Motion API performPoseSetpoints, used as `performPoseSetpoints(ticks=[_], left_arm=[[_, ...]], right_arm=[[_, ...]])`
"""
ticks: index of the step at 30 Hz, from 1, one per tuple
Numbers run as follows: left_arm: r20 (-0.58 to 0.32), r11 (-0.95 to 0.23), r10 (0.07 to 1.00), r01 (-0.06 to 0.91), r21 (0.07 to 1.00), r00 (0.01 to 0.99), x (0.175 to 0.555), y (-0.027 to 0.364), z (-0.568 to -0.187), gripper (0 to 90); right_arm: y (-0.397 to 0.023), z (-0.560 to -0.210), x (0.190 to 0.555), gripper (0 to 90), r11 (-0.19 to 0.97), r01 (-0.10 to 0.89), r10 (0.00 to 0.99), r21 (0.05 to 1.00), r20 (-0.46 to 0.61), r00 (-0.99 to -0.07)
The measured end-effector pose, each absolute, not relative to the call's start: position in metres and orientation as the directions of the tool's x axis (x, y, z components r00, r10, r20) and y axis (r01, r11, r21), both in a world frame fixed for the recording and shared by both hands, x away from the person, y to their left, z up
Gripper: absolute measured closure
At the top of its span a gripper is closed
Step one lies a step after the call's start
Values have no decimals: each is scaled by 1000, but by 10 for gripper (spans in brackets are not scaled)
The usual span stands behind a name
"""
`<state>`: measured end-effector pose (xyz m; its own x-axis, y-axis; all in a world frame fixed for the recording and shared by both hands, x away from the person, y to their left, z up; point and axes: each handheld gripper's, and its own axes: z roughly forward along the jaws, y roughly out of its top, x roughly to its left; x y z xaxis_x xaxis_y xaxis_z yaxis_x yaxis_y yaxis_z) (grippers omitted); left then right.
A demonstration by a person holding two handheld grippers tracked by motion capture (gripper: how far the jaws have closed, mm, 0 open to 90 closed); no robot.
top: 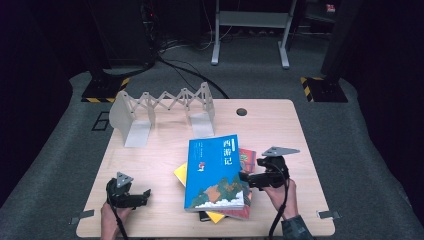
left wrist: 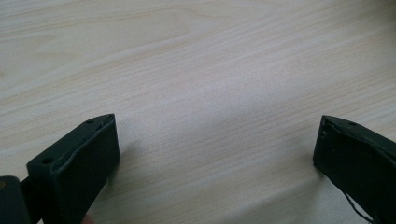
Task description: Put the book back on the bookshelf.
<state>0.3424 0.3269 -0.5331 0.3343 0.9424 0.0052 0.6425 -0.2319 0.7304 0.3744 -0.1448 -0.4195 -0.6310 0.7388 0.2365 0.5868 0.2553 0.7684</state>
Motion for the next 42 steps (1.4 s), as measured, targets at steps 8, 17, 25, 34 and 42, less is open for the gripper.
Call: performPoseSetpoints(ticks=[8,17,25,34,42], left_arm=[[5,-233,942,642,730,335,342,327,-533,3],[4,-232,942,642,731,335,342,327,-533,4],[7,-235,941,640,731,337,343,327,-533,5],[4,-234,941,641,731,339,343,326,-533,4],[5,-238,941,650,721,338,351,322,-532,0]], right_arm=[[-110,-432,394,160,327,642,723,693,254,-642],[-110,-442,399,220,297,682,706,669,327,-628],[-115,-444,400,252,281,683,689,675,353,-633],[-104,-445,406,264,292,671,667,681,358,-653],[-101,-441,396,218,334,668,677,666,324,-661]])
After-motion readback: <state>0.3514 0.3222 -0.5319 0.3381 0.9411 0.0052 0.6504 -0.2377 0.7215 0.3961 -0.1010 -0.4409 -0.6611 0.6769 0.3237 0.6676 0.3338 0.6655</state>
